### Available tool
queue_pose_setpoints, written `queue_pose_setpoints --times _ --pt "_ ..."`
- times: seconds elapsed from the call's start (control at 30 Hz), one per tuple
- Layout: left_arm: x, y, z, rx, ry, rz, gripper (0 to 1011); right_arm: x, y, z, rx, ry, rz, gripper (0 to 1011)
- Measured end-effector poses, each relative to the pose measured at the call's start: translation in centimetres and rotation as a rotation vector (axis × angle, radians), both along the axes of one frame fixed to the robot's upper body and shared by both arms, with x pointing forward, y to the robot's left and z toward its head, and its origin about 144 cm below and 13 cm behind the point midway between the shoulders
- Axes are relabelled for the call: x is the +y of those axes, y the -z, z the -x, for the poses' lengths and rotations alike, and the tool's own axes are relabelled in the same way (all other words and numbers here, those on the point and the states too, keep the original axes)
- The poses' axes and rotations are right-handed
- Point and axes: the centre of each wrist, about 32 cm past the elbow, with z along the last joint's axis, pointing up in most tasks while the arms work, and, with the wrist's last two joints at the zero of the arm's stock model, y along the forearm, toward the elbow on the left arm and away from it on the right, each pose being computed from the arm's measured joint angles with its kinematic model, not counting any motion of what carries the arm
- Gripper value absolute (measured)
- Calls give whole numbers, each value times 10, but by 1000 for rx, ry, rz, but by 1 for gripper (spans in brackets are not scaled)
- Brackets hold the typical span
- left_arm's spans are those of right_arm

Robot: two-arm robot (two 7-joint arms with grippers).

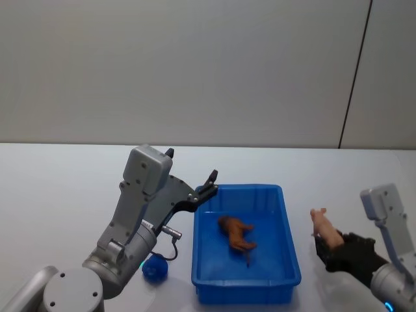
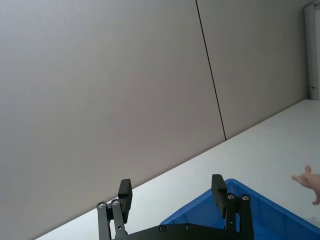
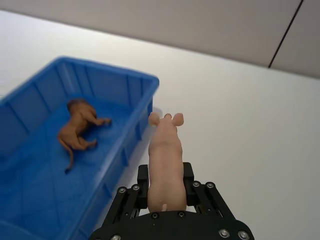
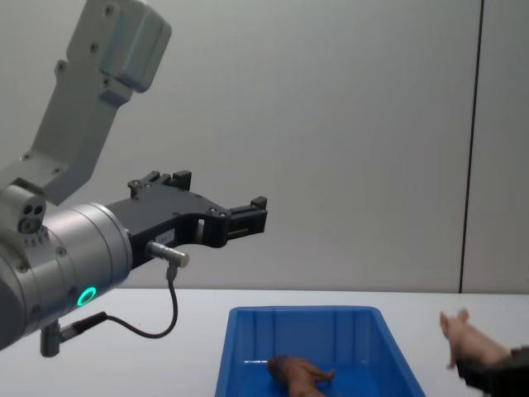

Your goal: Pick up the two dolls from the table and place them into the box.

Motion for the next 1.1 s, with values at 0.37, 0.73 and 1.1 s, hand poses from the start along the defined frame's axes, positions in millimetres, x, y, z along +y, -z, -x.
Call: queue_pose_setpoints --times 0.37,0.73,1.1 --pt "0 0 0 0 0 0 1001 5 -23 -7 -125 -97 -34 380" --pt "0 0 0 0 0 0 1001 22 -36 -19 -142 -224 -45 380" --pt "0 0 0 0 0 0 1001 36 -36 -28 -106 -276 -34 594"
